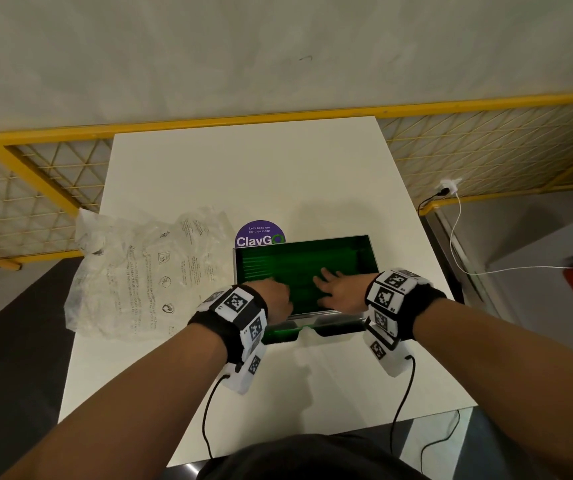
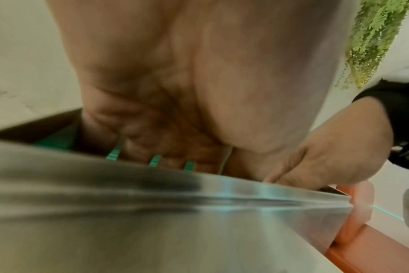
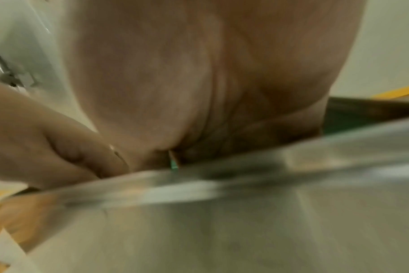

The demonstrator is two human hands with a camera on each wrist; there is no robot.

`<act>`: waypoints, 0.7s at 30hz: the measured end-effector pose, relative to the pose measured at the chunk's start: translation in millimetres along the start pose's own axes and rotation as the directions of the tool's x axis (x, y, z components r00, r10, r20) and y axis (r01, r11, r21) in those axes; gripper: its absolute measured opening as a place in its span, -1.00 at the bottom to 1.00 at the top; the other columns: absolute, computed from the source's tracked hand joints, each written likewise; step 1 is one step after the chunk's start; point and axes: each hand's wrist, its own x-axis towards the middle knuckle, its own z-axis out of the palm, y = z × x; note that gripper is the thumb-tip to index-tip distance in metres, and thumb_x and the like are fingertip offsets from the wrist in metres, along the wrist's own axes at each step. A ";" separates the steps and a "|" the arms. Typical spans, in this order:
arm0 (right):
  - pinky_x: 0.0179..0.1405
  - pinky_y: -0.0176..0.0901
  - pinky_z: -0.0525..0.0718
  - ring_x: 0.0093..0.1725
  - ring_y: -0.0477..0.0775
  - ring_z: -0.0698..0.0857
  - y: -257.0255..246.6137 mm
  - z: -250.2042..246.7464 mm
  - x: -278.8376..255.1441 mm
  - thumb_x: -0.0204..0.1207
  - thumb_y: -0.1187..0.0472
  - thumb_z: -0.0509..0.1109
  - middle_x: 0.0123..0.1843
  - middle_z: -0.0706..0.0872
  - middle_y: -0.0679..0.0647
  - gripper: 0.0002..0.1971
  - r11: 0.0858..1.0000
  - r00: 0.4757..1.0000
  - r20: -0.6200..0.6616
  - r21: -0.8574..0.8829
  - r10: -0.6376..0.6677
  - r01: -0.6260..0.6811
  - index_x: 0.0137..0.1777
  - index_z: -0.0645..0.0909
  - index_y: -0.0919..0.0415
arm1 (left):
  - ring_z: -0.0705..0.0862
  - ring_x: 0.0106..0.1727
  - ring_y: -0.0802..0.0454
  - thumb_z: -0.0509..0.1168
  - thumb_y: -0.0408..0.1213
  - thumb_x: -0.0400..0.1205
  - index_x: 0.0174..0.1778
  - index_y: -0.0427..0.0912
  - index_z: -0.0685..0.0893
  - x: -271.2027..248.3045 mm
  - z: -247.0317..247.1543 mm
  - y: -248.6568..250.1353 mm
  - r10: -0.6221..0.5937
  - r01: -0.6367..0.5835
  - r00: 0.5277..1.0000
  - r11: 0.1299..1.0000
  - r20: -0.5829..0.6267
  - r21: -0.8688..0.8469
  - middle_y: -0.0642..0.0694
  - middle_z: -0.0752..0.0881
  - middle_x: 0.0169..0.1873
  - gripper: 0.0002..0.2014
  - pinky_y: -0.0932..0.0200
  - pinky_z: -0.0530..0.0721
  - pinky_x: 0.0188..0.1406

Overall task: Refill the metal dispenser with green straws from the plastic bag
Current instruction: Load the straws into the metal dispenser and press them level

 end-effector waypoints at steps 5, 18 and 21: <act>0.65 0.23 -0.03 0.68 0.27 -0.18 -0.2 -10.6 -4.9 0.73 0.02 0.00 0.70 -0.27 0.16 -0.38 0.999 0.989 -0.143 0.030 -0.035 0.040 0.68 -0.19 0.12 | -0.03 0.64 -0.34 0.06 -0.07 0.70 0.65 -0.10 -0.08 5.3 -0.1 -5.3 -0.043 0.035 0.991 0.997 -0.131 -0.064 -0.28 -0.10 0.65 -0.35 -0.29 0.24 0.54; 0.62 0.18 0.17 0.67 0.34 -0.01 4.7 -11.2 7.1 0.70 -0.06 0.03 0.70 -0.21 0.25 -0.31 0.995 0.987 -0.136 0.054 0.085 -0.078 0.68 -0.18 0.19 | 0.46 0.43 -0.34 0.07 -0.02 0.71 0.60 -0.30 0.12 14.6 -6.7 -7.4 -0.158 0.156 0.986 0.986 -0.043 -0.061 -0.40 0.20 0.56 -0.38 -0.13 0.53 0.35; 0.46 0.11 0.43 0.58 0.36 0.26 7.0 -10.8 10.0 0.67 -0.05 0.11 0.66 0.00 0.38 -0.30 0.980 0.957 -0.229 0.124 0.179 -0.154 0.65 -0.03 0.33 | 0.50 0.40 -0.32 0.09 -0.03 0.70 0.56 -0.30 0.20 14.0 -8.8 -8.5 -0.179 0.173 0.980 0.982 -0.083 -0.076 -0.39 0.16 0.58 -0.42 -0.13 0.56 0.32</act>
